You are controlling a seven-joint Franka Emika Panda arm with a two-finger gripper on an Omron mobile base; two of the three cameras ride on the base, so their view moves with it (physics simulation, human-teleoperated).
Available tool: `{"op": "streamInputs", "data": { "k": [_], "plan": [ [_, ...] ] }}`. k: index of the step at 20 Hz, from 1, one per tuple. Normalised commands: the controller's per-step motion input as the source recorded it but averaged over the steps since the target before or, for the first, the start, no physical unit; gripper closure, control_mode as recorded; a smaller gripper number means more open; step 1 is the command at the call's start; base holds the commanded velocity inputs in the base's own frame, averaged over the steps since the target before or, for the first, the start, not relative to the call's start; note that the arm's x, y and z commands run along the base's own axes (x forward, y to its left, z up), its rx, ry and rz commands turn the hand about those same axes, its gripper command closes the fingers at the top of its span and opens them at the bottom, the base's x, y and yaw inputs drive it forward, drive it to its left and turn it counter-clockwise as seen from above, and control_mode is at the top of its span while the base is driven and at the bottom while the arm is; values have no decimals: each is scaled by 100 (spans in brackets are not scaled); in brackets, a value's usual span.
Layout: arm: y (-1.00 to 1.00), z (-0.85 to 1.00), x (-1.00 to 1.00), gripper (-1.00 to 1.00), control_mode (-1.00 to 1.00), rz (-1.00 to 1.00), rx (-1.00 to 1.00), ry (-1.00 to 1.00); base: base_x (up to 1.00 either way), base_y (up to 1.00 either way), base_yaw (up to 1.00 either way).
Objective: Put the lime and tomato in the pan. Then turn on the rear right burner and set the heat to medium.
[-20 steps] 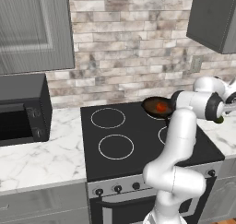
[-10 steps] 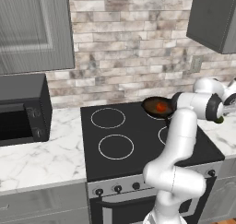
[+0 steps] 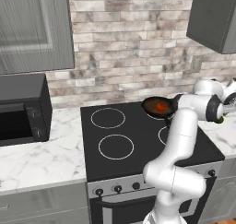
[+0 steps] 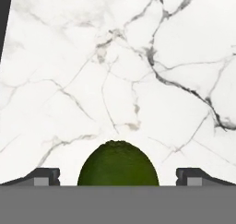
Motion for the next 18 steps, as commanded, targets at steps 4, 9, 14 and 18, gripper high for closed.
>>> {"op": "streamInputs", "data": {
  "k": [4, 9, 14, 18],
  "plan": [
    [0, 0, -33, -100, -100, 0, 4, 2, 0, 0, 0],
    [0, 0, -24, -100, -100, 0, 6, 1, 0, 0, 0],
    [0, 0, 2, -100, -100, 0, 3, 1, 0, 0, 0],
    [0, -2, 21, -100, -100, 0, 0, 1, 0, 0, 0]
  ]
}}
